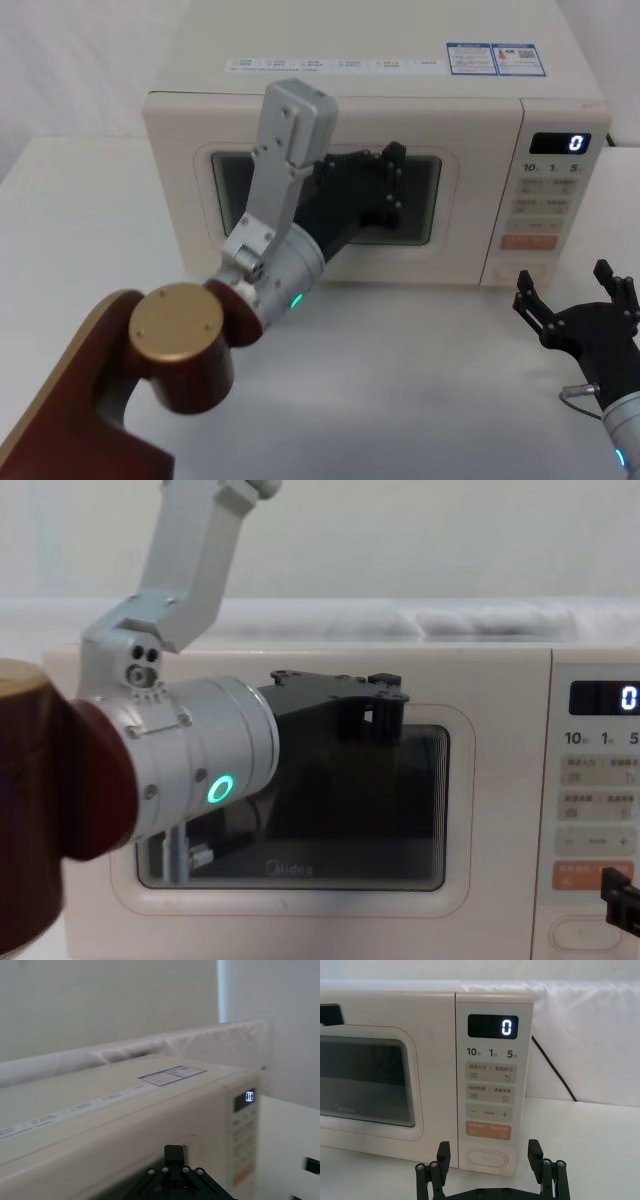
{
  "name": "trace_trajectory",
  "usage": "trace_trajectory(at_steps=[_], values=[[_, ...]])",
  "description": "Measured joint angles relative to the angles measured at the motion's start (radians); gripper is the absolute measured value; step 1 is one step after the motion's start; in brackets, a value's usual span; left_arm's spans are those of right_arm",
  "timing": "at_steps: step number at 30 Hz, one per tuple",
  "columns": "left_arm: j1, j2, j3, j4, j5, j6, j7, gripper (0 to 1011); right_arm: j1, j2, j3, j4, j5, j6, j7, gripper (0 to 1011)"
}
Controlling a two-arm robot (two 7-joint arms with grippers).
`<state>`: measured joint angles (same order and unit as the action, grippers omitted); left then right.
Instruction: Press the button to open the microwave door with one hand; close the microwave door with the other hand.
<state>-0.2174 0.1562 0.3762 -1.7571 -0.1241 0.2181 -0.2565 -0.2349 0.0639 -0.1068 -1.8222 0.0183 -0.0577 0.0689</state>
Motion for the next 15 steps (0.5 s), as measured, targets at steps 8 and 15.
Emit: trace_trajectory(at_steps=[8,15], values=[[0.084,0.059,0.000,-0.108,-0.039,0.010,-0.032,0,0.000,0.000,0.000,0.000,0.000,0.000,0.000,1002],[0.171,0.077,-0.038,-0.186,-0.055,-0.008,0.019,0,0.000,0.000,0.000,0.000,0.000,0.000,0.000,1002]])
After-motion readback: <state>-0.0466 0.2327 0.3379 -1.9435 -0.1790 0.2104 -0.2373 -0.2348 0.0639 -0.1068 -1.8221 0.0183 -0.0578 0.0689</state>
